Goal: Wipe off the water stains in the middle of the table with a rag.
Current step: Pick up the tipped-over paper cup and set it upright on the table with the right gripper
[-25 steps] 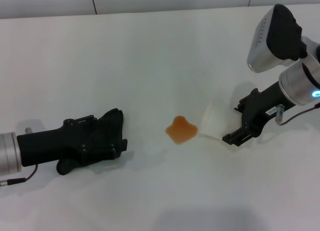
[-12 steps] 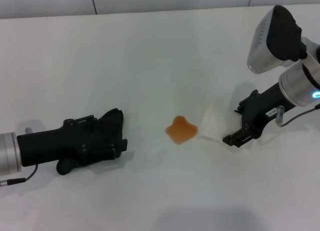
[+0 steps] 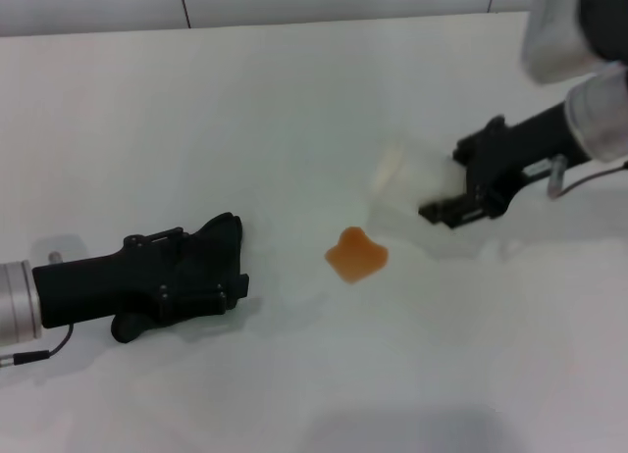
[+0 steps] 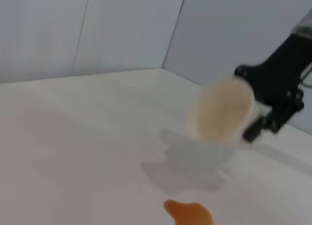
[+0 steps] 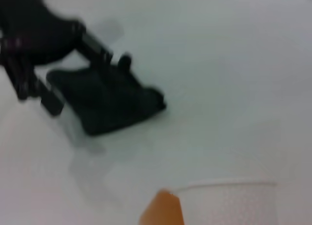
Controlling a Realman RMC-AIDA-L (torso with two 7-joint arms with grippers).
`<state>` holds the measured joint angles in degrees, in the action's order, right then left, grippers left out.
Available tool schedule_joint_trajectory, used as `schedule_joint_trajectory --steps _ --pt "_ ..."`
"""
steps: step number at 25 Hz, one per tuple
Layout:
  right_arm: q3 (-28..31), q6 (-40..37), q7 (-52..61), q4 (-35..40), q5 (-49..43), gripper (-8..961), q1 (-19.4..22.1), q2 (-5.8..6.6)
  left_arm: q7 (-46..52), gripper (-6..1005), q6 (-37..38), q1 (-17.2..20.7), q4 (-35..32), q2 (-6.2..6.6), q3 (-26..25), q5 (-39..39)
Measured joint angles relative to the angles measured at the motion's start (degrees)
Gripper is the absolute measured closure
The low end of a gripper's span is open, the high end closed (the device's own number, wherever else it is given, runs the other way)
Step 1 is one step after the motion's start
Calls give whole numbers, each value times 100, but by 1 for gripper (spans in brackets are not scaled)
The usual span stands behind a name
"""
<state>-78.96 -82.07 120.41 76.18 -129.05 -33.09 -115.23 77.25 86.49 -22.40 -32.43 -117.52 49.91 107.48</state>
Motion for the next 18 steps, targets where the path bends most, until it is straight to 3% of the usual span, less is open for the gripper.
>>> schedule_joint_trajectory --steps 6,14,18 --pt "492 644 -1475 101 1489 366 787 -7 -4 146 -1 -7 -27 -6 -7 0" --pt "829 748 -4273 -1458 4400 397 1455 18 -7 147 -1 -68 -33 -8 -5 0" --pt "828 718 -5284 -2292 5025 409 1580 13 -5 148 -35 -78 -14 -8 -8 0"
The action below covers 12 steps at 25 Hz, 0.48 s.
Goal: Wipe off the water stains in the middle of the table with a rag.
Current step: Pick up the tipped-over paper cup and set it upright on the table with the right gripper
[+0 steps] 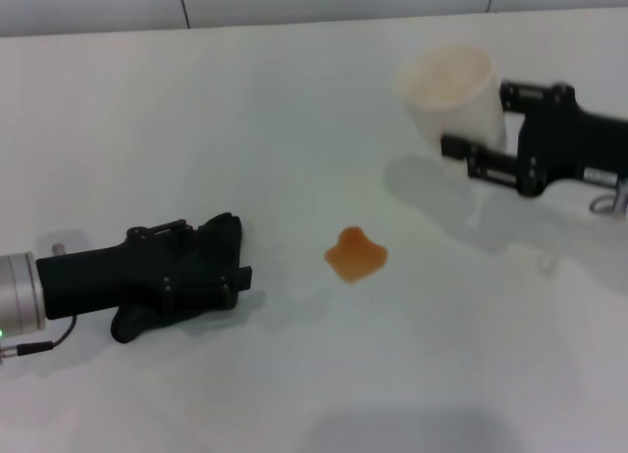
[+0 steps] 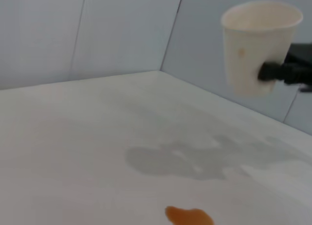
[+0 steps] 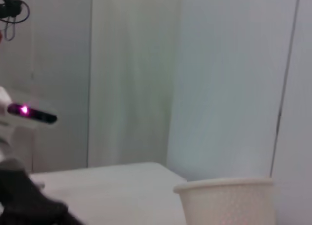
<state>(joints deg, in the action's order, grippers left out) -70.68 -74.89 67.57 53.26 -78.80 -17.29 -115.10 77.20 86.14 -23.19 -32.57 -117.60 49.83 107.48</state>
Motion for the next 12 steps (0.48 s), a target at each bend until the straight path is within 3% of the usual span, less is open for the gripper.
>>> schedule_joint_trajectory --steps 6,12 --pt "-72 17 -913 -1048 199 410 -78 -11 3 148 -84 -31 -4 -7 0 0" --pt "-93 110 -1358 -1412 231 408 -93 -20 12 149 -96 -64 9 -9 0 0"
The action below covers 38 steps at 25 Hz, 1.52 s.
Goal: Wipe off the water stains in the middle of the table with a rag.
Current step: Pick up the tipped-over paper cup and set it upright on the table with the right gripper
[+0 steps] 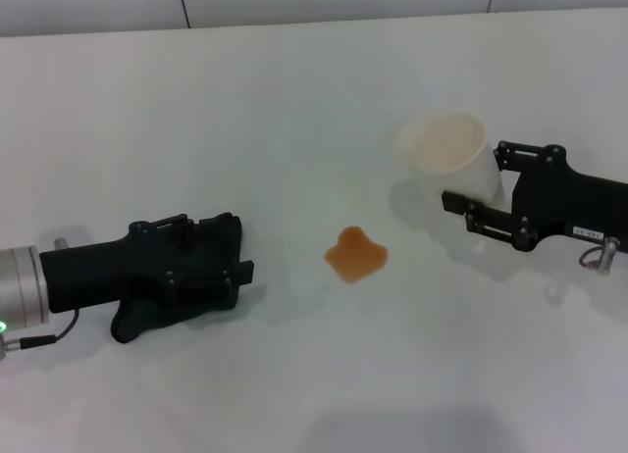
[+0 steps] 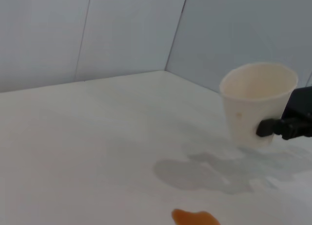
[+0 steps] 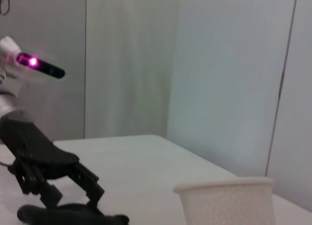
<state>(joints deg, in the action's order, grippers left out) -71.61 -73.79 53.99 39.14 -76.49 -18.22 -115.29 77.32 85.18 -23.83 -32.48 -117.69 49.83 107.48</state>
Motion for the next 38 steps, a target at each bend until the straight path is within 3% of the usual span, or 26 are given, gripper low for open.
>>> schedule_joint_trajectory --steps 18,38 --pt "-34 646 -536 -1048 187 403 -148 -11 2 151 -11 -6 -26 -8 0 0" --pt "-33 700 -548 -1167 139 397 -95 -8 11 154 5 -8 -39 -8 27 0"
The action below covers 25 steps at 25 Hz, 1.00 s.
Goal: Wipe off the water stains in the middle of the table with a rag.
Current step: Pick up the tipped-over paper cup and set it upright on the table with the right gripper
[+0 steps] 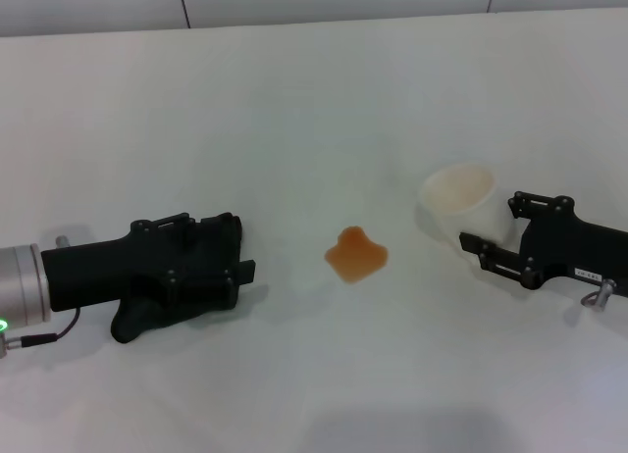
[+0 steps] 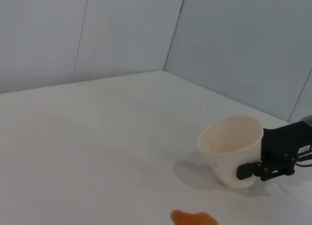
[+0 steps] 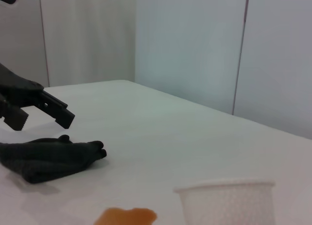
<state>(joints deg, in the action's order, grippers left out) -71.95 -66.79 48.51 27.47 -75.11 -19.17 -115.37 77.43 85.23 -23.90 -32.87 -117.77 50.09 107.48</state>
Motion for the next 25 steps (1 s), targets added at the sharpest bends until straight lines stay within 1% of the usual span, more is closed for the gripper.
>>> schedule_joint_trajectory --steps 12,25 --pt "-4 180 0 -84 1 393 19 6 0 155 1 -17 0 7 -3 0" --pt "3 -152 137 -26 -33 389 15 29 0 156 12 -18 -9 18 -26 0"
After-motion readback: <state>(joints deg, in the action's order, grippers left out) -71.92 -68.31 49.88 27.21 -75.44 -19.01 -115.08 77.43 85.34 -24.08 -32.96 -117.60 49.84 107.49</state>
